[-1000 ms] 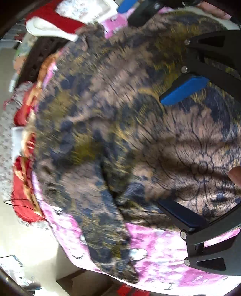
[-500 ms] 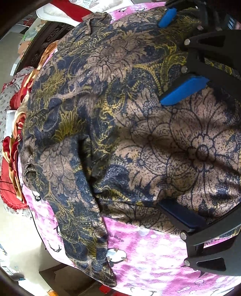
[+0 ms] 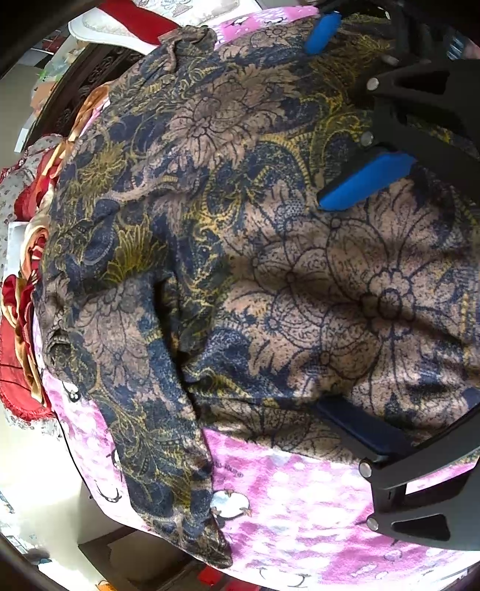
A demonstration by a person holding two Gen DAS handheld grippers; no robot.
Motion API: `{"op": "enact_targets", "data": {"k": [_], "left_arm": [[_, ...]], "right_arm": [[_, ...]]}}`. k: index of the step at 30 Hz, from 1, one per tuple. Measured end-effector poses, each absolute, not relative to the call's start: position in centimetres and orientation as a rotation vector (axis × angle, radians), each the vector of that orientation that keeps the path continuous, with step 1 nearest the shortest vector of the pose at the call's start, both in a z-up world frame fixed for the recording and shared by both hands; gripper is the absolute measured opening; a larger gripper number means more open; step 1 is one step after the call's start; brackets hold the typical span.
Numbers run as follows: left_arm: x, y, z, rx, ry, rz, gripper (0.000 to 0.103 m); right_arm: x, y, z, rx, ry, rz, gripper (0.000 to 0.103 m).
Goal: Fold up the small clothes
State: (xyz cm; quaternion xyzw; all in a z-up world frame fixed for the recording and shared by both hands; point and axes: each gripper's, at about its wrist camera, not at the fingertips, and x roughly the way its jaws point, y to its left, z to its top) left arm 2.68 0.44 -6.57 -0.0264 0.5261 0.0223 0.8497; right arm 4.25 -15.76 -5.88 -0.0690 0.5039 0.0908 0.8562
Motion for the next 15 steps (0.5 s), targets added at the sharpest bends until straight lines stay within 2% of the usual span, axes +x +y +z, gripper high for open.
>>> {"op": "enact_targets", "data": {"k": [10, 15], "left_arm": [[1.7, 1.6, -2.9, -0.095, 1.046, 0.079, 0.103], [1.7, 2.6, -1.3, -0.116, 1.013, 0.096, 0.103]], "right_arm": [[7.0, -16.0, 0.8, -0.044, 0.842, 0.177, 0.095], [7.4, -15.4, 1.1, -0.052, 0.814, 0.192, 0.095]]}}
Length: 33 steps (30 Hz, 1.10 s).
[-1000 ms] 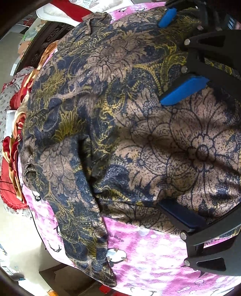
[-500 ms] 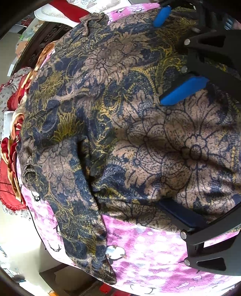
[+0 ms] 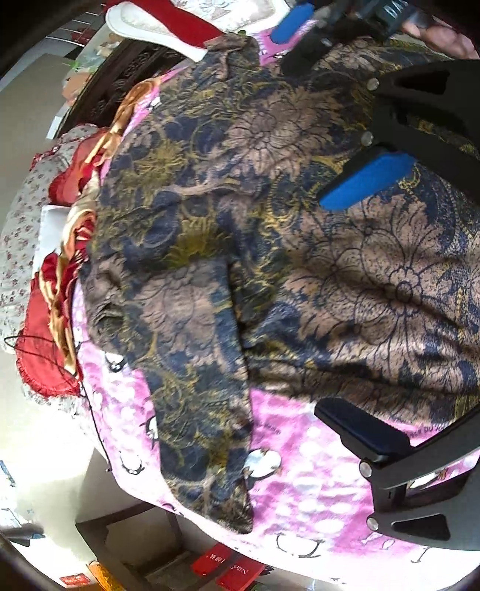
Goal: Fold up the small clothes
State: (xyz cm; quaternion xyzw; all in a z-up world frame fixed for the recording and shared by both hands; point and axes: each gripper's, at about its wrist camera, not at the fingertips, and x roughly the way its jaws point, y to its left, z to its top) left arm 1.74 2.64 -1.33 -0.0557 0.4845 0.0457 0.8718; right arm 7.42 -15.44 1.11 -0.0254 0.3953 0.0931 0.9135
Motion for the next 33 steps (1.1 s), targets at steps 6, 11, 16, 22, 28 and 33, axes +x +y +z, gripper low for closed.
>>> {"op": "enact_targets", "data": {"k": [6, 11, 16, 22, 28, 33], "left_arm": [[2.4, 3.0, -0.6, -0.113, 1.004, 0.125, 0.103], [2.8, 3.2, -0.5, -0.109, 1.003, 0.132, 0.103], [2.9, 3.4, -0.6, -0.1, 1.001, 0.132, 0.103], [2.8, 3.6, -0.6, -0.094, 0.983, 0.112, 0.103], [2.6, 4.4, -0.4, -0.096, 0.951, 0.085, 0.103], [2.6, 7.3, -0.4, -0.098, 0.943, 0.103, 0.103]], "right_arm": [[7.1, -15.4, 0.1, -0.047, 0.831, 0.192, 0.095], [7.0, -15.4, -0.3, -0.054, 0.833, 0.192, 0.095], [7.2, -15.4, -0.7, -0.069, 0.829, 0.185, 0.095], [7.7, -15.3, -1.9, -0.105, 0.792, 0.196, 0.095], [7.9, -15.5, -2.2, -0.119, 0.772, 0.197, 0.095], [8.8, -15.4, -4.0, -0.216, 0.748, 0.18, 0.095]]}}
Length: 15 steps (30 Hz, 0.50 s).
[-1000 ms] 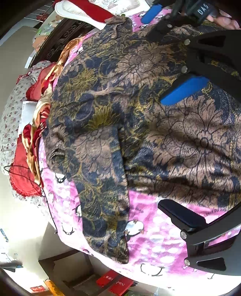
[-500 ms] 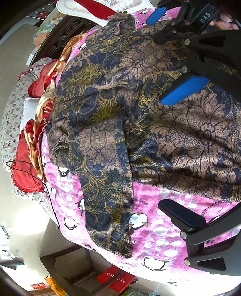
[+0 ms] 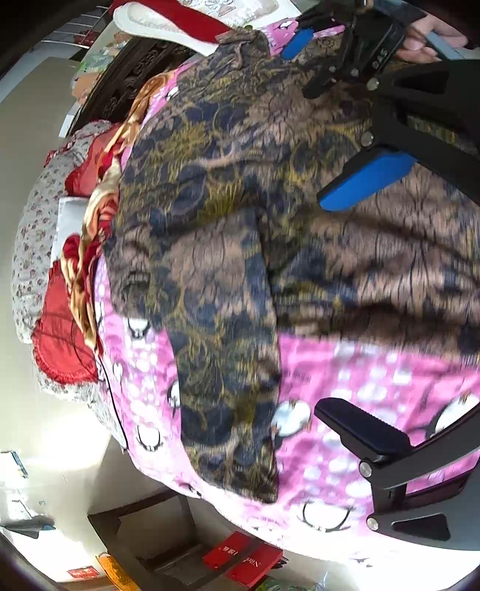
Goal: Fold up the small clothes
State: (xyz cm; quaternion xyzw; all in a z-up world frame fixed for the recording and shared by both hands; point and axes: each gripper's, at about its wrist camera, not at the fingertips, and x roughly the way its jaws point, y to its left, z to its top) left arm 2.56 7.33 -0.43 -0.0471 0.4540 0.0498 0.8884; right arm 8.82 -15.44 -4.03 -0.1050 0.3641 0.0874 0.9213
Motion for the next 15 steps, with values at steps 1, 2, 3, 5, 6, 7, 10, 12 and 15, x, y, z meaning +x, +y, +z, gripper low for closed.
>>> {"op": "enact_targets", "data": {"k": [1, 2, 3, 5, 6, 7, 10, 12, 15], "left_arm": [[2.5, 8.1, -0.4, -0.112, 0.938, 0.103, 0.103], [2.3, 9.3, -0.3, -0.139, 0.93, 0.096, 0.102], [2.1, 10.7, -0.2, -0.166, 0.925, 0.082, 0.099], [2.1, 13.4, 0.2, -0.235, 0.915, 0.043, 0.09], [2.1, 14.9, 0.5, -0.278, 0.909, 0.027, 0.084], [2.2, 17.1, 0.8, -0.347, 0.901, 0.017, 0.081], [2.8, 22.8, 1.8, -0.512, 0.868, 0.042, 0.079], [3.6, 27.4, 1.6, -0.66, 0.848, 0.044, 0.079], [5.0, 31.1, -0.1, -0.844, 0.856, 0.033, 0.079]], "right_arm": [[9.3, -15.5, -4.9, -0.239, 0.763, 0.17, 0.095], [9.8, -15.7, -5.7, -0.232, 0.797, 0.164, 0.095], [10.4, -15.9, -6.3, -0.214, 0.835, 0.162, 0.094], [10.9, -16.3, -6.5, -0.184, 0.856, 0.161, 0.095], [10.9, -16.3, -6.6, -0.183, 0.858, 0.159, 0.095], [10.9, -16.3, -6.6, -0.186, 0.858, 0.16, 0.095], [10.9, -16.4, -6.7, -0.178, 0.859, 0.161, 0.096], [11.0, -16.4, -6.8, -0.175, 0.861, 0.16, 0.096], [11.0, -16.4, -6.8, -0.174, 0.861, 0.16, 0.097]]}}
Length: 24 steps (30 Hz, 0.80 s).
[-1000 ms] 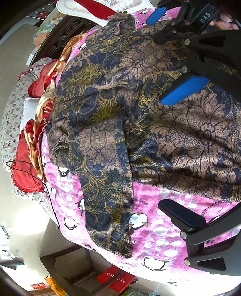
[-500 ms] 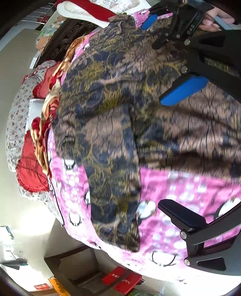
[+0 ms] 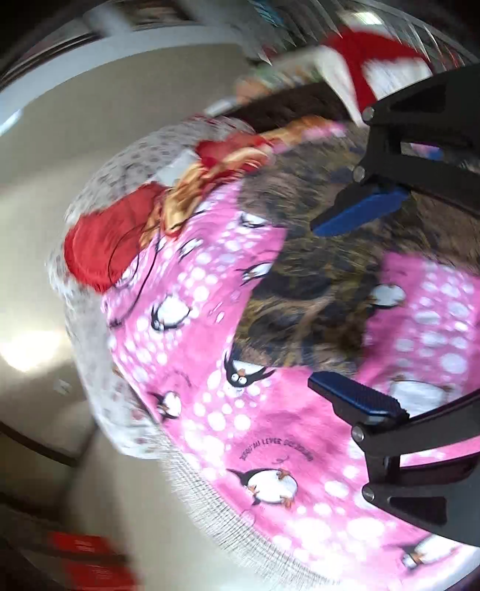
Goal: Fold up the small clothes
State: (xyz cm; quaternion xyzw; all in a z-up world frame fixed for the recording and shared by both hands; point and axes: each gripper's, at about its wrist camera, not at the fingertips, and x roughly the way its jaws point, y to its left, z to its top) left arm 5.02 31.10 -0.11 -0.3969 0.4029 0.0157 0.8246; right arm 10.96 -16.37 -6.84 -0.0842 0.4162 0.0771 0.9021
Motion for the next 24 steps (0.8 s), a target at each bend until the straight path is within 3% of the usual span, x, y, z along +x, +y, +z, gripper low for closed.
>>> {"op": "enact_targets", "data": {"k": [5, 8, 10, 11, 12, 13, 14, 18, 24], "left_arm": [[8.2, 30.9, -3.3, -0.86, 0.947, -0.001, 0.079], [8.6, 30.5, -3.9, -0.831, 0.921, 0.002, 0.085], [8.6, 30.6, -4.0, -0.834, 0.906, 0.014, 0.081], [8.4, 30.5, -3.9, -0.817, 0.913, 0.043, 0.067], [8.1, 30.5, -3.8, -0.792, 0.925, 0.07, 0.035], [8.1, 30.5, -3.8, -0.787, 0.939, 0.079, 0.016], [7.9, 30.7, -3.9, -0.804, 0.954, 0.073, 0.007], [6.5, 31.6, -0.6, -0.739, 0.87, 0.115, 0.006], [3.3, 38.0, 9.8, -0.68, 0.579, 0.309, 0.006]], "right_arm": [[10.9, -16.3, -6.8, -0.175, 0.86, 0.158, 0.097], [10.9, -16.4, -6.8, -0.177, 0.86, 0.158, 0.097], [10.9, -16.3, -6.8, -0.175, 0.86, 0.159, 0.097], [10.9, -16.4, -6.9, -0.173, 0.861, 0.159, 0.097], [10.9, -16.4, -6.9, -0.171, 0.863, 0.159, 0.097], [10.9, -16.4, -6.9, -0.169, 0.864, 0.159, 0.098], [10.9, -16.4, -6.9, -0.17, 0.863, 0.158, 0.098], [10.9, -16.4, -6.9, -0.171, 0.863, 0.156, 0.098], [10.9, -16.3, -6.9, -0.18, 0.861, 0.153, 0.098]]}}
